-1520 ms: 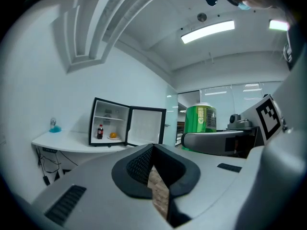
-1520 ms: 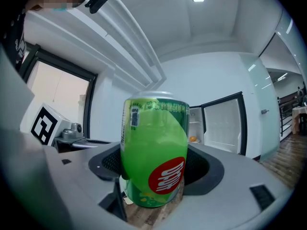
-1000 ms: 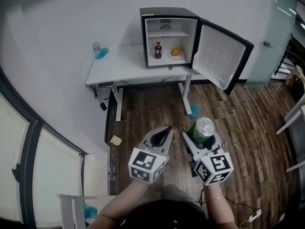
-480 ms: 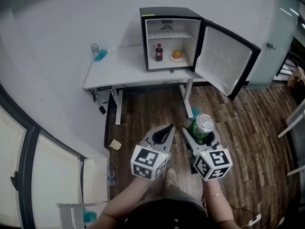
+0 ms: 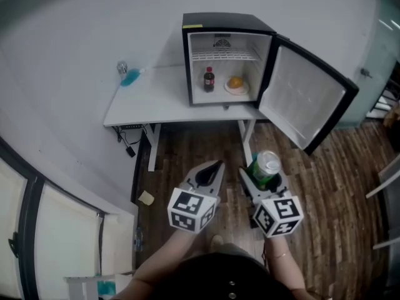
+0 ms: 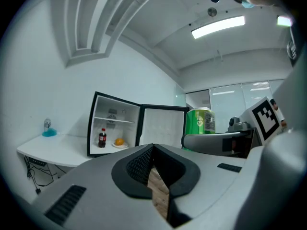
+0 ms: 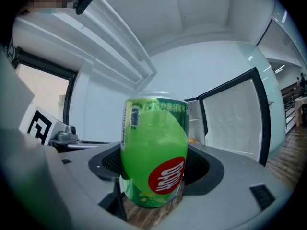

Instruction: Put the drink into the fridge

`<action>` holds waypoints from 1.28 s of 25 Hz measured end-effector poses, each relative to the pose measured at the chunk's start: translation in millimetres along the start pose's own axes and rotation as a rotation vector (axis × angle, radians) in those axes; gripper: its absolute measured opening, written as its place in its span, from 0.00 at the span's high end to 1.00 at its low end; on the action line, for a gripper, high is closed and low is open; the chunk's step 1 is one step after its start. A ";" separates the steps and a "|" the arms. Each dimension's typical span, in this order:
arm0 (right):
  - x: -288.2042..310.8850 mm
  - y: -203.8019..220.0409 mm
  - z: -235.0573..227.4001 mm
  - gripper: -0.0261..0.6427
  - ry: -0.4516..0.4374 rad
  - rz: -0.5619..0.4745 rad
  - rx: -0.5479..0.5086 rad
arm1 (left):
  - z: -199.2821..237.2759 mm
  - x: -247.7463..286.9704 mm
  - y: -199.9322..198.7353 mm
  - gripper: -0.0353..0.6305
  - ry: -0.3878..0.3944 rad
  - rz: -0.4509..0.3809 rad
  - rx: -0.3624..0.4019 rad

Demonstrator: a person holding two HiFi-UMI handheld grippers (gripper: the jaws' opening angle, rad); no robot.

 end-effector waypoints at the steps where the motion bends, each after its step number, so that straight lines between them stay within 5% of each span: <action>1: 6.1 -0.4 -7.4 0.44 -0.007 0.000 -0.003 | 5.2 9.9 -3.1 0.94 -0.010 -0.009 -0.002; 23: 122.1 10.0 -89.2 0.44 -0.068 0.016 0.018 | 61.4 145.1 -10.6 0.94 -0.016 0.001 -0.045; 32: 206.2 -1.9 -115.1 0.44 -0.060 0.007 0.012 | 119.5 212.8 -27.9 0.94 0.008 0.010 -0.035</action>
Point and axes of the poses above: the fingertips, and each gripper's own axes: x forward along the fingers, z to its left, y out of its underside, the point moved 4 cm from there along -x, backward along the fingers, and after that the axes turned 4 degrees about -x, right-handed, at the moved point
